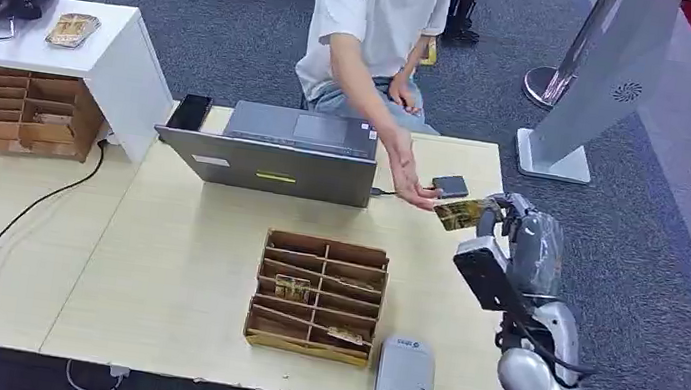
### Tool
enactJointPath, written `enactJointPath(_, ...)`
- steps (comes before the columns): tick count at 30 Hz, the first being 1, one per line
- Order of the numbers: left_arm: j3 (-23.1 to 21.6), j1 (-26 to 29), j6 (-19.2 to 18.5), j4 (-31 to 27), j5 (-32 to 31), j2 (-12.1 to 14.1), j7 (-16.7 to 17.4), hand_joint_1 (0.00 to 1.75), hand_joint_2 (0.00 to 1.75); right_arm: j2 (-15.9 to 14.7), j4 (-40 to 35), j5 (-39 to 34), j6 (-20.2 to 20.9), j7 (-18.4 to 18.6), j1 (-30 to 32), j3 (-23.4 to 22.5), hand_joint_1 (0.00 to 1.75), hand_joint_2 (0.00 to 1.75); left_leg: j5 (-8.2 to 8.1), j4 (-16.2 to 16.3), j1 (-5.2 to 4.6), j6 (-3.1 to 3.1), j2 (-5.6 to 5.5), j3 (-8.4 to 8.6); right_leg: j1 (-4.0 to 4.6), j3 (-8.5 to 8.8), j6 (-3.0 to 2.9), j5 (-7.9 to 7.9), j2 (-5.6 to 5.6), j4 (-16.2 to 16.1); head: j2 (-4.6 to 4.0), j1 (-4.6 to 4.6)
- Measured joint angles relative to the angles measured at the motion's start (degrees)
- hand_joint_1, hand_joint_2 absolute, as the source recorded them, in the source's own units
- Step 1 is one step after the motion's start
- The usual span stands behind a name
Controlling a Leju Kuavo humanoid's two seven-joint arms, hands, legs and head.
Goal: Pass the card to the sensor for recognition and then transmit it.
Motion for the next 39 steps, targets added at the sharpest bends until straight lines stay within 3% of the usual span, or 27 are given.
enactJointPath(17, 0.0, 0.0, 0.0, 0.0, -0.02, 0.37, 0.85, 0.0, 0.0, 6.9, 9.94, 3.23, 1.33, 0.79, -5.53, -1.66, 1.75, 1.75, 0.02, 0.0, 0.0, 0.0, 0.01, 0.01, 0.0, 0.0, 0.0, 0.0, 0.01, 0.02, 0.0, 0.02)
enactJointPath(18, 0.0, 0.0, 0.0, 0.0, -0.02, 0.37, 0.87, 0.0, 0.0, 7.17, 10.47, 3.23, 1.44, 0.87, -5.84, -1.66, 1.55, 1.75, 0.02, 0.0, 0.0, 0.0, 0.01, 0.01, 0.0, 0.0, 0.0, 0.0, 0.01, 0.02, 0.0, 0.0)
enactJointPath(19, 0.0, 0.0, 0.0, 0.0, -0.02, 0.37, 0.87, 0.0, 0.0, 7.41, 10.97, 3.23, 1.6, 0.92, -6.07, -1.66, 0.0, 1.75, 0.02, 0.0, 0.0, 0.0, 0.01, 0.01, 0.0, 0.0, 0.0, 0.0, 0.01, 0.02, 0.0, 0.02)
enactJointPath(27, 0.0, 0.01, 0.0, 0.0, -0.02, 0.37, 0.79, 0.0, 0.0, 8.26, 13.35, 0.35, 5.94, 0.57, -7.29, -1.48, 0.0, 1.75, 0.02, 0.0, 0.0, 0.0, 0.0, 0.01, 0.0, 0.0, 0.0, 0.0, 0.0, 0.02, 0.0, 0.0)
enactJointPath(28, 0.0, 0.01, 0.0, 0.0, -0.02, 0.37, 0.74, 0.0, 0.0, 8.28, 13.38, -0.33, 6.43, 0.37, -7.37, -1.42, 0.0, 0.0, 0.02, 0.0, 0.0, 0.0, 0.0, 0.01, 0.0, 0.0, 0.0, 0.0, 0.0, 0.02, 0.0, 0.02)
enactJointPath(39, 0.0, 0.02, 0.0, 0.0, 0.0, 0.28, 0.55, 0.0, 0.0, 8.28, 11.73, -4.03, 8.15, -1.86, -7.11, -0.5, 0.0, 0.0, 0.02, 0.0, 0.0, 0.0, 0.01, 0.02, 0.01, -0.01, 0.0, 0.0, 0.01, 0.02, 0.0, 0.0)
